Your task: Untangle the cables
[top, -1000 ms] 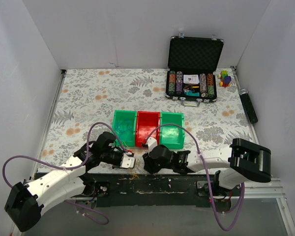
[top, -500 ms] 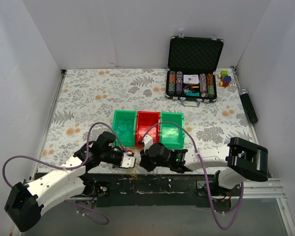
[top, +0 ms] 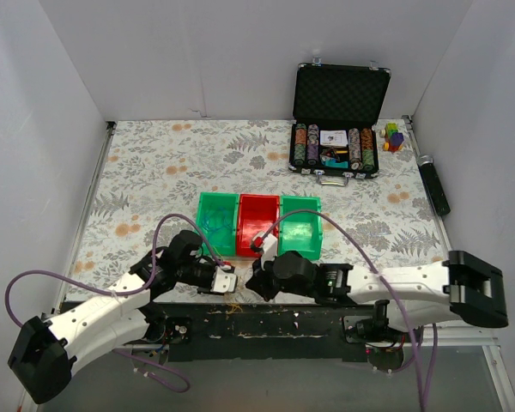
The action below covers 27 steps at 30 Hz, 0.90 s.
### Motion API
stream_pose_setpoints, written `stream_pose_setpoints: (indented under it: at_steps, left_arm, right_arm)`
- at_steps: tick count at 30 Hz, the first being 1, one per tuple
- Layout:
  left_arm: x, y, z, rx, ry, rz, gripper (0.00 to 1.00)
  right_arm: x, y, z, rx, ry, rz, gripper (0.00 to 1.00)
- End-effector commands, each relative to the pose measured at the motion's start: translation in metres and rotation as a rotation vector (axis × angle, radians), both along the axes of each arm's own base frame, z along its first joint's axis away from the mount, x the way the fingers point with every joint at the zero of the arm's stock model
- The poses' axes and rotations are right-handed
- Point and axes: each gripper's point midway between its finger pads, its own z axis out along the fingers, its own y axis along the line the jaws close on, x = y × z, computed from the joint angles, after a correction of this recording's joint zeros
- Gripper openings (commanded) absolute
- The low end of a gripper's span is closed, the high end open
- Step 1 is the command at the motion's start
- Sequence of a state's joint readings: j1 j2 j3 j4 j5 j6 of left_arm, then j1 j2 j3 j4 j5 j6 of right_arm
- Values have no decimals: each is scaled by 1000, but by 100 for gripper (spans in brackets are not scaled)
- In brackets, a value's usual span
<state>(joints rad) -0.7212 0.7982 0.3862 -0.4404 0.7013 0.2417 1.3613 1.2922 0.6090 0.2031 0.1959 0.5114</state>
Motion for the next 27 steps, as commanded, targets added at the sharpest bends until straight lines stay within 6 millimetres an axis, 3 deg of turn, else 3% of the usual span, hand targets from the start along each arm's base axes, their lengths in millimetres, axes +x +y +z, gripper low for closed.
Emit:
stream_pose_setpoints:
  at_steps: [1, 4, 7, 9, 12, 16, 23, 27]
  left_arm:
    - [3, -6, 5, -22, -16, -9, 31]
    - [4, -6, 6, -25, -19, -6, 31]
    - [5, -5, 3, -15, -16, 2, 34]
    - [7, -3, -1, 0, -22, 9, 35]
    - [12, 4, -11, 41, -38, 43, 34]
    - [13, 15, -24, 95, -42, 79, 24]
    - [7, 15, -21, 70, -24, 78, 16]
    - [8, 12, -17, 55, -20, 87, 6]
  right_arm:
    - [-6, -16, 39, 70, -69, -17, 1]
    - [-4, -31, 44, 87, -71, -58, 1]
    - [2, -38, 30, 44, -90, -90, 1]
    - [5, -37, 17, -14, -88, -104, 13]
    - [6, -27, 3, -58, -91, -83, 28]
    - [8, -13, -8, -105, -140, -25, 37]
    - [13, 13, -4, -132, -254, 82, 39]
    - [13, 26, 2, -108, -285, 124, 39]
